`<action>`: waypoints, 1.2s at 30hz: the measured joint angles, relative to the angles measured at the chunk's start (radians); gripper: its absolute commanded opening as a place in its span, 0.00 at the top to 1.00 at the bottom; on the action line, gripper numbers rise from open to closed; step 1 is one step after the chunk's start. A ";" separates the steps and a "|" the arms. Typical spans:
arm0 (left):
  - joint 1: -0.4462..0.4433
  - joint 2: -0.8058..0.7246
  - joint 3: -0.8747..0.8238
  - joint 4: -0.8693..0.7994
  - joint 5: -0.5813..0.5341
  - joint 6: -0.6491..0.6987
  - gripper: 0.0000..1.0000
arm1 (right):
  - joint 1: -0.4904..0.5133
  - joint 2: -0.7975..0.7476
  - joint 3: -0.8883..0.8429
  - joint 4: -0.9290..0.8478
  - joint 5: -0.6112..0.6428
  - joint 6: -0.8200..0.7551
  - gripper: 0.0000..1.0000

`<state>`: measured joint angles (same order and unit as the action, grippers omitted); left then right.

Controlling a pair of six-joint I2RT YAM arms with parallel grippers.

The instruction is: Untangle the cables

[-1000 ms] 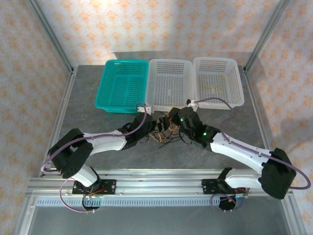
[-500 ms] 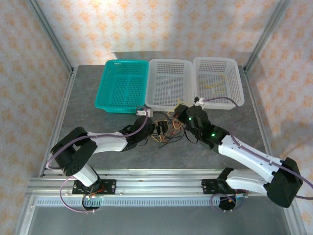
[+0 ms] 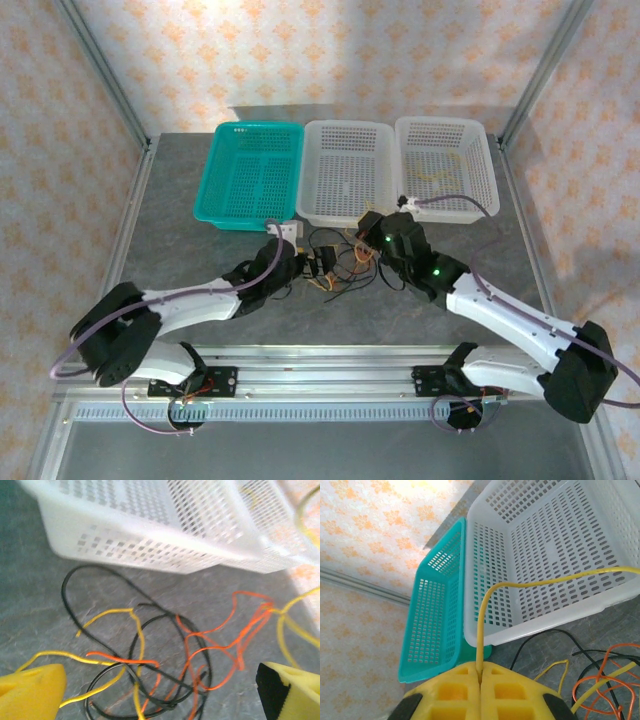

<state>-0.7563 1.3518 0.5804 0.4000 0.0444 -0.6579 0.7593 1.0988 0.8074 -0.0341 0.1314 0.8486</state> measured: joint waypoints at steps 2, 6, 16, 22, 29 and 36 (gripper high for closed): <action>0.004 -0.048 0.001 0.000 0.001 0.027 0.02 | -0.001 0.016 0.019 -0.004 -0.009 -0.015 1.00; 0.034 -0.092 0.022 -0.031 0.029 0.084 0.10 | -0.001 0.039 0.036 -0.005 -0.040 -0.051 1.00; 0.135 -0.090 0.095 -0.075 0.269 0.204 0.12 | -0.001 0.057 0.046 -0.008 -0.142 -0.161 1.00; 0.137 -0.060 0.113 -0.075 0.395 0.248 0.12 | -0.001 0.060 0.049 -0.008 -0.219 -0.224 1.00; 0.137 0.002 0.129 -0.074 0.468 0.268 0.18 | -0.001 0.073 0.074 -0.006 -0.298 -0.266 1.00; 0.137 0.027 0.160 -0.073 0.479 0.275 0.20 | -0.001 0.073 0.075 -0.014 -0.335 -0.286 1.00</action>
<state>-0.6197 1.3785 0.7406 0.3267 0.5236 -0.3828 0.7582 1.1717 0.8822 -0.0483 -0.2039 0.5629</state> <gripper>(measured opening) 0.798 0.038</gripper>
